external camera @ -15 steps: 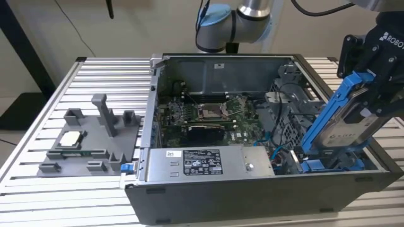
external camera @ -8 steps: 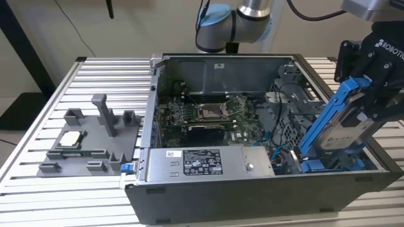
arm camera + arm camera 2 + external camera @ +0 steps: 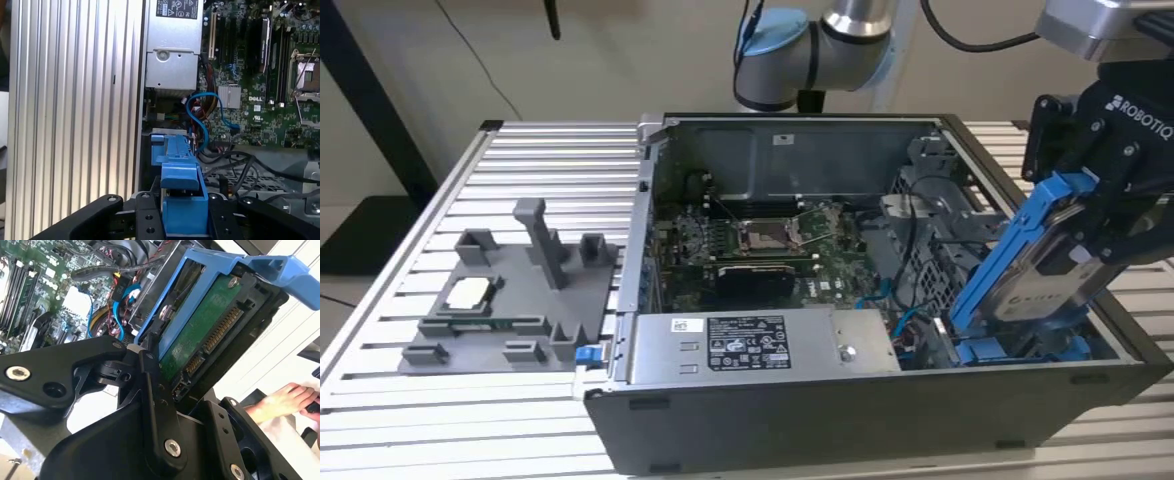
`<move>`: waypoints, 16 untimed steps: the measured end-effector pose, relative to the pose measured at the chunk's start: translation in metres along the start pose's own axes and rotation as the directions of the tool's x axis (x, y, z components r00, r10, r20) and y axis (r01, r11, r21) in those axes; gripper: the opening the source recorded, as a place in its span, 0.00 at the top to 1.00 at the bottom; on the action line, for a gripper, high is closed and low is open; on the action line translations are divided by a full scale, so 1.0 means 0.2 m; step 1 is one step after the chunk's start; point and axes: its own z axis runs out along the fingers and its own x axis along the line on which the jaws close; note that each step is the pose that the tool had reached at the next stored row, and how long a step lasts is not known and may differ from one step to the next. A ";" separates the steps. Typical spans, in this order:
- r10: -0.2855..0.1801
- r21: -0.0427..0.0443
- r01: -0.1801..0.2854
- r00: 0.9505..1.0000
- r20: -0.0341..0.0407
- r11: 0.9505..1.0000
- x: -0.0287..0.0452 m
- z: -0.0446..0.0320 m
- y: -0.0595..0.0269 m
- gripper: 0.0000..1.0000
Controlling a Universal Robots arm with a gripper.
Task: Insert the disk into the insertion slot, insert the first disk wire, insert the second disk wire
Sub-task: 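Insert the disk into the insertion slot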
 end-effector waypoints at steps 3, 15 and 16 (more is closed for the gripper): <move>-0.001 0.000 0.001 1.000 0.001 1.000 0.000 0.011 0.000 0.67; 0.003 0.001 -0.003 1.000 0.011 1.000 -0.018 0.054 -0.022 0.67; 0.004 0.001 -0.004 1.000 0.011 1.000 -0.020 0.058 -0.024 0.67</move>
